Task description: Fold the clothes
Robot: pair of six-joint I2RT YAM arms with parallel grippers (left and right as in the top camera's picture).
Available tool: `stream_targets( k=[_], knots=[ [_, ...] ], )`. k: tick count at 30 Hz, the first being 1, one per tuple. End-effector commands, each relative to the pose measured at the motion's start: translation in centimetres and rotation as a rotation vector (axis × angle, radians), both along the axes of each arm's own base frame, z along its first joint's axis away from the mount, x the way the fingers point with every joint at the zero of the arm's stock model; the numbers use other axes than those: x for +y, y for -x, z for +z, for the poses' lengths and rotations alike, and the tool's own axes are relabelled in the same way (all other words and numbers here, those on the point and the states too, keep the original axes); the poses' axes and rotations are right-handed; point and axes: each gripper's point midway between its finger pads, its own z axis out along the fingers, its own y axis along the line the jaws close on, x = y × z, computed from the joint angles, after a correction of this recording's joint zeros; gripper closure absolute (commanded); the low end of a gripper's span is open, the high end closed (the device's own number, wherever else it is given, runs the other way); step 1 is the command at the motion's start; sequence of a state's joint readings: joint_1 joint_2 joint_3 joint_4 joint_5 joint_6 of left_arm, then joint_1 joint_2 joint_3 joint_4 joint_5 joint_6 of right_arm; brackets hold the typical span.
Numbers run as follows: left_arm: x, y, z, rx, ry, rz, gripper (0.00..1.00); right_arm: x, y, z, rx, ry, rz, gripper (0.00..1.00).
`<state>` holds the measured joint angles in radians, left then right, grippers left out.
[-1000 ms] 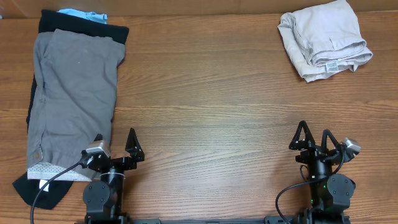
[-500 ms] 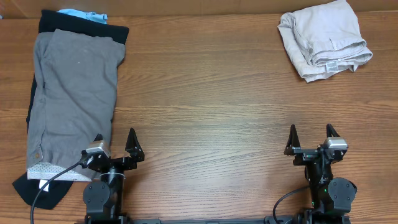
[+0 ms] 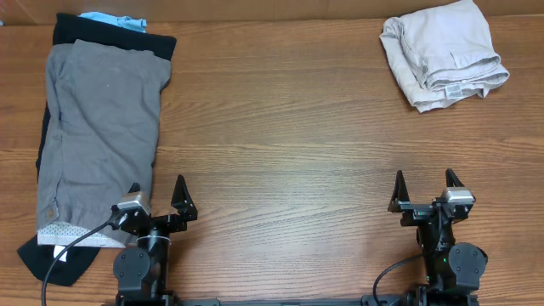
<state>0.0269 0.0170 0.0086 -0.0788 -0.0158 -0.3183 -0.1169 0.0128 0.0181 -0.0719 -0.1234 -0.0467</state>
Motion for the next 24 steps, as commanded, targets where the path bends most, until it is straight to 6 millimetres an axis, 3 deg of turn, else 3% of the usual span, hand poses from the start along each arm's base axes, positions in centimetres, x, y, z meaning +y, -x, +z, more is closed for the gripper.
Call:
stream_targets(
  k=[1,24],
  knots=[
    [0.19,0.04,0.16,-0.01,-0.016,0.007,0.0,0.15,0.0,-0.22,-0.002,0.006,0.007,0.0],
    [0.39,0.05,0.21,-0.012,-0.017,0.019,0.0,0.16,0.0,-0.22,-0.002,0.006,0.007,0.0]
  ],
)
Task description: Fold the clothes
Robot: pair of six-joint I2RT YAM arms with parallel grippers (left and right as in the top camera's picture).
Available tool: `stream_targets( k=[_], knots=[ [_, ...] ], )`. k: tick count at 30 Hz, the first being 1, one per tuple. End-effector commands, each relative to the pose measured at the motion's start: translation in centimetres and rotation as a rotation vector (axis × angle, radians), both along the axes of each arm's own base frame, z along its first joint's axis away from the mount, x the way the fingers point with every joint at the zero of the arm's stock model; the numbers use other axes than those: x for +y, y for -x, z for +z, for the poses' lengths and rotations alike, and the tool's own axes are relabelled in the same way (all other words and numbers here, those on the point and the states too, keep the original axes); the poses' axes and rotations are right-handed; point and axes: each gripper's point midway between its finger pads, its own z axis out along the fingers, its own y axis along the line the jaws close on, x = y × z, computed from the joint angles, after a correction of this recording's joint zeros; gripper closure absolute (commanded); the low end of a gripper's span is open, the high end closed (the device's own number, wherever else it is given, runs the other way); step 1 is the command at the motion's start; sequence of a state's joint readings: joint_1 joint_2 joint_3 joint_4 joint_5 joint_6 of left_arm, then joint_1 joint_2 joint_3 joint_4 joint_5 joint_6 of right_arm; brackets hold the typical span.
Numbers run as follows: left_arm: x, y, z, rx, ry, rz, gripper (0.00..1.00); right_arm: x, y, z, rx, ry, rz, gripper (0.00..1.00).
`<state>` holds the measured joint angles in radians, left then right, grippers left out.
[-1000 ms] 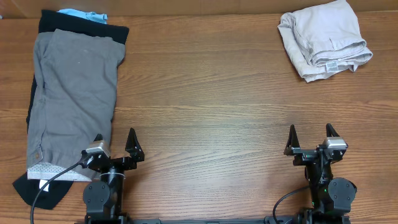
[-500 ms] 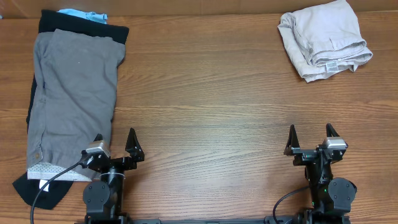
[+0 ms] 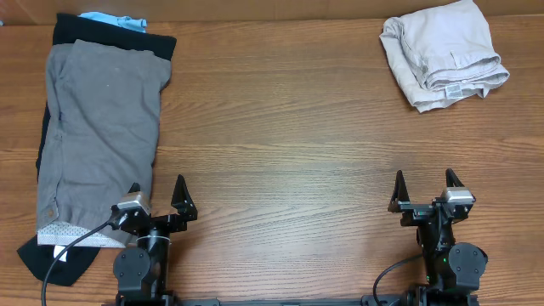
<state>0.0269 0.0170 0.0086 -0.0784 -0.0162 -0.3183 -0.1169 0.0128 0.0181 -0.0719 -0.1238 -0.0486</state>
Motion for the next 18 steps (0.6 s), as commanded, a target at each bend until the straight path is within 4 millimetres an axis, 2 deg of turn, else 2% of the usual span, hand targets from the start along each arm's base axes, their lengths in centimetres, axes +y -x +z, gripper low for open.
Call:
stream_targets(
  k=[1,12,15,18],
  knots=[
    [0.4,0.0,0.2,-0.011,-0.017,0.019,0.0,0.2,0.0,-0.2,-0.002,0.004,0.007,0.0],
    [0.5,0.1,0.2,-0.013,-0.018,0.026,0.0,0.1,0.0,-0.1,-0.006,0.005,0.003,0.0],
    [0.5,0.1,0.2,-0.013,-0.018,0.027,0.0,-0.9,0.0,0.1,-0.014,0.006,-0.056,0.0],
    [0.5,0.1,0.2,-0.013,-0.018,0.025,0.0,-0.4,0.0,0.6,-0.034,0.008,-0.024,0.0]
  ],
)
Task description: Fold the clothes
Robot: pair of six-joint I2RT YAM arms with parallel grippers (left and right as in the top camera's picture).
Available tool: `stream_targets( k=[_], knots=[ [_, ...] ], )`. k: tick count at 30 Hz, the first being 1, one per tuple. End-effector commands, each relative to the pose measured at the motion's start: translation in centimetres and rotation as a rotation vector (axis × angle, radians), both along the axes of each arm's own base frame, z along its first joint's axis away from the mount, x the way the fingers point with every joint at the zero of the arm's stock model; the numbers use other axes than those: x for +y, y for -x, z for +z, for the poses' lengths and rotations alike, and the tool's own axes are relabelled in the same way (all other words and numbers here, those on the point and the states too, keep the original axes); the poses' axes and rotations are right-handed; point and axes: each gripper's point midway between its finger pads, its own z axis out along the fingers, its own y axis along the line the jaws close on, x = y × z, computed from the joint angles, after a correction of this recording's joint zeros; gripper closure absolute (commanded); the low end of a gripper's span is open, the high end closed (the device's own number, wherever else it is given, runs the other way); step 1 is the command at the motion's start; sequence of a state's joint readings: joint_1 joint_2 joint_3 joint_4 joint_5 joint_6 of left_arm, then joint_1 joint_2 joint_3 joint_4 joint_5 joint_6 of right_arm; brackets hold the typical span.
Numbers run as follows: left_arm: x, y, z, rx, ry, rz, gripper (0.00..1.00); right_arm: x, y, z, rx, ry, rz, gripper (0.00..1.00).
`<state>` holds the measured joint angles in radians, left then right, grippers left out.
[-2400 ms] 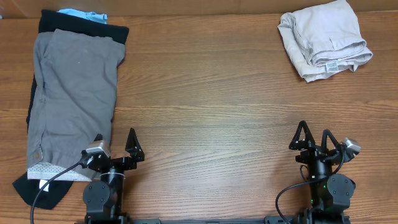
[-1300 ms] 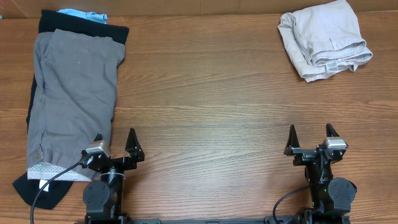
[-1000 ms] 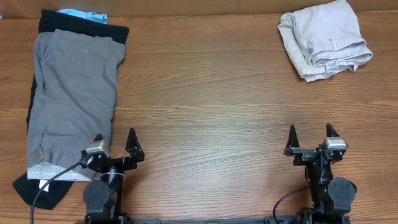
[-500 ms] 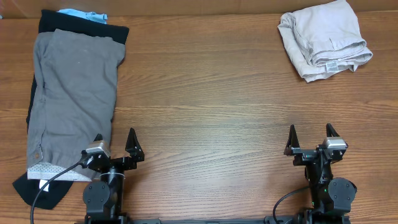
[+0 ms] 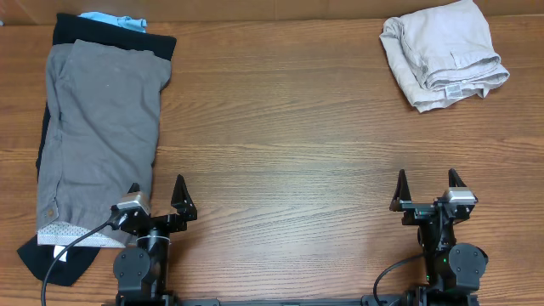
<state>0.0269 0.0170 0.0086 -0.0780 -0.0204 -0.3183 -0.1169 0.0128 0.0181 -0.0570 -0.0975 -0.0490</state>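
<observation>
Grey shorts lie flat on top of a stack at the table's left, over a black garment and a light blue one peeking out at the far end. A beige garment lies crumpled and loosely folded at the far right. My left gripper stands open at the near edge, just right of the stack's near end, holding nothing. My right gripper stands open at the near right, far from the beige garment.
The wooden table spans the whole view. A black cable runs from the left arm's base across the near corner of the clothes stack.
The right gripper has shifted very slightly to the right. Clothes and left arm are unchanged.
At both earlier moments both grippers stood open at the near edge, the stack lay at the left and the beige garment at the far right. Only a tiny shift of the right gripper shows by now.
</observation>
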Motion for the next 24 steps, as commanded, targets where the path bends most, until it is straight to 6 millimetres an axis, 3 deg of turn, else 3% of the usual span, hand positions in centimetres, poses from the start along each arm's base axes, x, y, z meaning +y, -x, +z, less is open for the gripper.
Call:
stream_targets(
  k=[1,6,10,14,24],
  knots=[
    [0.4,0.1,0.2,-0.012,-0.018,0.022,0.0,0.2,0.0,0.4,-0.026,0.007,0.011,0.0],
    [0.4,0.0,1.3,-0.054,-0.025,0.017,0.0,0.3,0.1,2.3,-0.106,0.016,0.014,0.0],
    [-1.1,0.1,4.3,-0.155,-0.144,-0.065,0.0,0.4,0.7,5.5,-0.237,0.031,0.014,0.0],
    [-0.9,0.9,7.1,-0.18,-0.241,-0.049,0.0,1.0,1.6,8.5,-0.334,0.044,0.044,0.0],
    [-0.6,2.2,13.7,-0.231,-0.187,-0.028,0.0,3.3,4.6,15.6,-0.465,0.015,0.18,0.0]
  ],
)
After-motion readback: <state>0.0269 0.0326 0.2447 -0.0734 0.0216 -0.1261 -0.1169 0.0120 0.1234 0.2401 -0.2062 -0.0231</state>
